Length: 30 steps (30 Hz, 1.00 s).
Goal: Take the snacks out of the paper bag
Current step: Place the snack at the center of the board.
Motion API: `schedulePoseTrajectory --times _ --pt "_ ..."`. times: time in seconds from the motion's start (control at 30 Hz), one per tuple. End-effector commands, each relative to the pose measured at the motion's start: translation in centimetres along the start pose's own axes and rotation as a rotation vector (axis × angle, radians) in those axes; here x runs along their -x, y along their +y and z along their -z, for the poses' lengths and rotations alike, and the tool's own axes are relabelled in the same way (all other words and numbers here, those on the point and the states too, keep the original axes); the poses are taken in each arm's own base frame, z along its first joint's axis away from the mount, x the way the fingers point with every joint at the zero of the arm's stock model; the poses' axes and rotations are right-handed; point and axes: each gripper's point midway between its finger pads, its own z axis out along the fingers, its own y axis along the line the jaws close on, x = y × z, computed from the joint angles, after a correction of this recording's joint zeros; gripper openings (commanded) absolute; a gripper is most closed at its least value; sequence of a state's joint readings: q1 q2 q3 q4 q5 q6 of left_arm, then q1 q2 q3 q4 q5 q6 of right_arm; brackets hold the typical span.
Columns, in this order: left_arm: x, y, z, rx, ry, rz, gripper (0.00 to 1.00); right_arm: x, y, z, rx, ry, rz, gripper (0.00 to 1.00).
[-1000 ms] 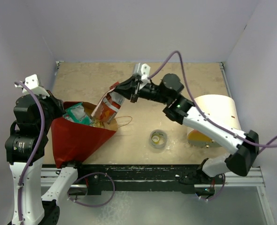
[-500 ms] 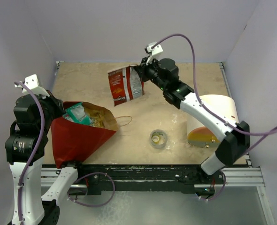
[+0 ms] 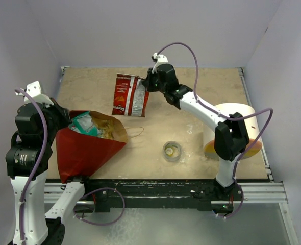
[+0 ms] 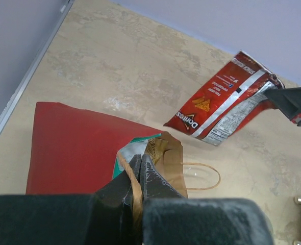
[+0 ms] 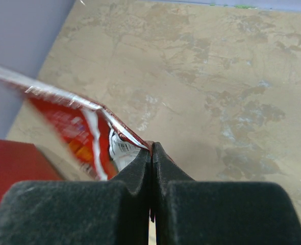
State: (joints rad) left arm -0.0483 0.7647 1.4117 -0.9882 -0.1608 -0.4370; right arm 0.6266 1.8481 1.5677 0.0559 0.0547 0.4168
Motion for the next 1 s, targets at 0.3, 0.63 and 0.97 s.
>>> schedulePoseTrajectory --times 0.3,0.63,0.97 --pt "3.9 -2.3 1.1 -0.104 -0.144 0.060 0.00 3.7 -19.6 -7.1 -0.353 -0.016 -0.223 0.39" --pt "3.6 -2.3 1.5 -0.112 -0.145 0.068 0.00 5.5 -18.1 0.6 -0.381 0.004 0.004 0.82" --pt "3.8 -2.4 1.6 -0.118 -0.148 0.065 0.00 -4.0 -1.3 4.3 0.004 0.226 0.095 0.87"
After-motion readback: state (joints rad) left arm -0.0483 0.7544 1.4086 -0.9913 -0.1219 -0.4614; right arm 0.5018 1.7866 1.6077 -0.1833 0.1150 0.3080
